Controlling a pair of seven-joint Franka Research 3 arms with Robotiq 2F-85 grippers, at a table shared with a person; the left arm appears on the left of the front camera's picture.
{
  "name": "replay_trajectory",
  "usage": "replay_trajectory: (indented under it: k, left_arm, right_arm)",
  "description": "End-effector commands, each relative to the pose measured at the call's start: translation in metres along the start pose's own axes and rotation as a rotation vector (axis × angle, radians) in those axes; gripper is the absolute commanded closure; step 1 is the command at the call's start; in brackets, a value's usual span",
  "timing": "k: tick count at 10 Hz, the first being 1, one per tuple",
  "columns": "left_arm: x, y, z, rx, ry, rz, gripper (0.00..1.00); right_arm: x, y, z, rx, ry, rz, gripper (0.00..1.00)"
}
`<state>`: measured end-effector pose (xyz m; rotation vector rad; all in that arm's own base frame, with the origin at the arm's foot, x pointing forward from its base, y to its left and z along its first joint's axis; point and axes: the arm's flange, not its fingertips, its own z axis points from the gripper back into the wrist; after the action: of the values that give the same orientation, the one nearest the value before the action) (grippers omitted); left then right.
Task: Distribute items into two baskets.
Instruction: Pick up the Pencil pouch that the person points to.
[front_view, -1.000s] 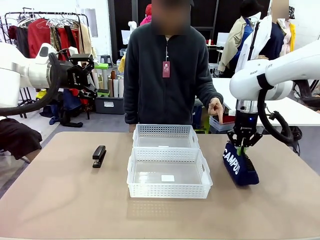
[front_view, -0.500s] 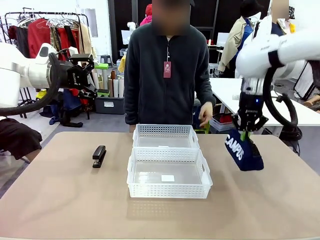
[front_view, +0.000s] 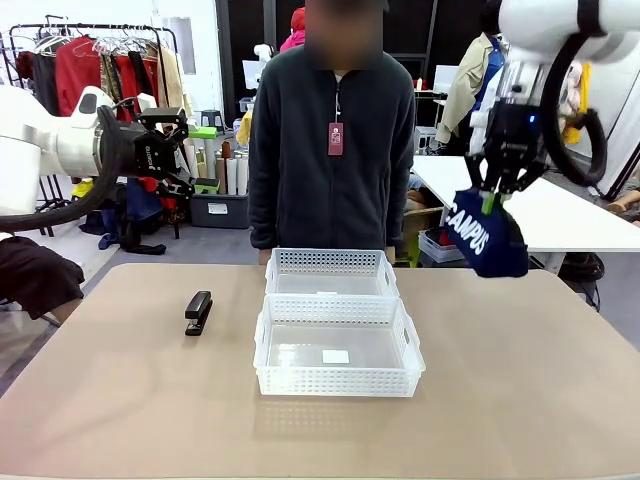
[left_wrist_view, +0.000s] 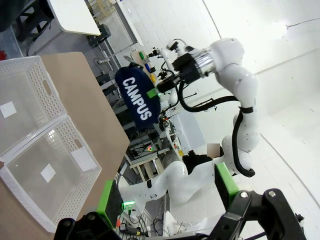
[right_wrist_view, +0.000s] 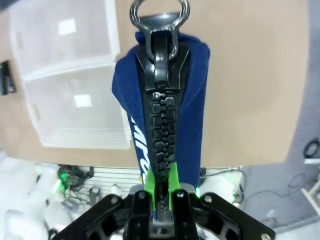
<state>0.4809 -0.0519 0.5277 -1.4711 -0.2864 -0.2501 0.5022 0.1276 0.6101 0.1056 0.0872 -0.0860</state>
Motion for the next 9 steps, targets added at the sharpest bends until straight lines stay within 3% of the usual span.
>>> replay_trajectory:
  k: [1, 4, 9]
  left_arm:
    - [0.001, -0.002, 0.001, -0.001, -0.002, -0.004, 0.0]
    - [0.001, -0.002, 0.001, -0.001, -0.002, -0.004, 0.0]
    - [0.001, -0.002, 0.001, -0.001, -0.002, -0.004, 0.0]
  right_arm:
    - [0.001, 0.014, 0.036, 0.015, -0.013, 0.019, 1.0]
    - [-0.009, 0.018, 0.084, 0.049, -0.076, 0.031, 1.0]
    - [0.001, -0.002, 0.095, 0.089, -0.116, -0.022, 1.0]
